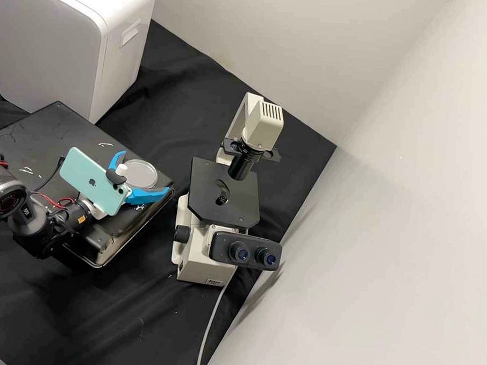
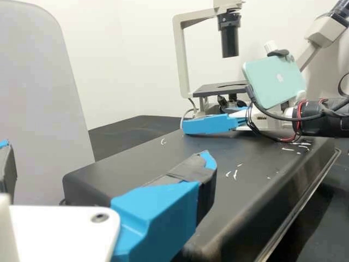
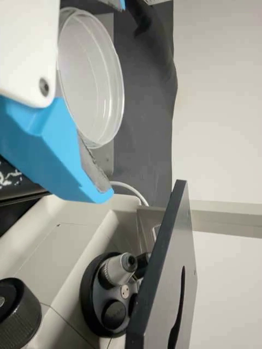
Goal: Place the petri dish on the microscope
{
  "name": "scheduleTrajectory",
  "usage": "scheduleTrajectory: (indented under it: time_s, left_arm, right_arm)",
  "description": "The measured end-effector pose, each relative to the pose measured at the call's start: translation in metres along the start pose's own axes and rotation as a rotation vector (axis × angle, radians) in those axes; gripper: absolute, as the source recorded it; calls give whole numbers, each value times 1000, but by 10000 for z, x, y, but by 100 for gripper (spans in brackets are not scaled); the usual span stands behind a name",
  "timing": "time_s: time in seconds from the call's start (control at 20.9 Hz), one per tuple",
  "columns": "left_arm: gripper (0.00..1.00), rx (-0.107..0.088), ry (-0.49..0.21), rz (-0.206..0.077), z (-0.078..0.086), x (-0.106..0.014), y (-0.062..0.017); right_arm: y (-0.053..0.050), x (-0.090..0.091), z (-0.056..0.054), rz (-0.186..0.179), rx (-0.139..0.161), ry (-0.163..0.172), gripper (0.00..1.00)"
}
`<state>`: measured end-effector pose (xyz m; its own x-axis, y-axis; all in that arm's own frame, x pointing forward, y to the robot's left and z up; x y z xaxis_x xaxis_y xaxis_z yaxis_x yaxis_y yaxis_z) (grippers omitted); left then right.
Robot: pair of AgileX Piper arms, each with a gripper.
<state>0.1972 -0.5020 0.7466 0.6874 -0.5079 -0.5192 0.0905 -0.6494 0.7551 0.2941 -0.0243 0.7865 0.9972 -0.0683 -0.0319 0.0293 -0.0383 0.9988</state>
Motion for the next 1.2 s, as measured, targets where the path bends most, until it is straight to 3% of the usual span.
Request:
scheduleTrajectory:
  time_s: [0.72, 1.2]
  left_arm:
    - [100, -3, 1, -5, -10, 12, -11]
    - [100, -2, 0, -3, -24, 31, -5]
  right_arm:
    - [120, -10, 112, 8, 84, -8, 0]
    - [120, -10, 112, 8, 87, -8, 0]
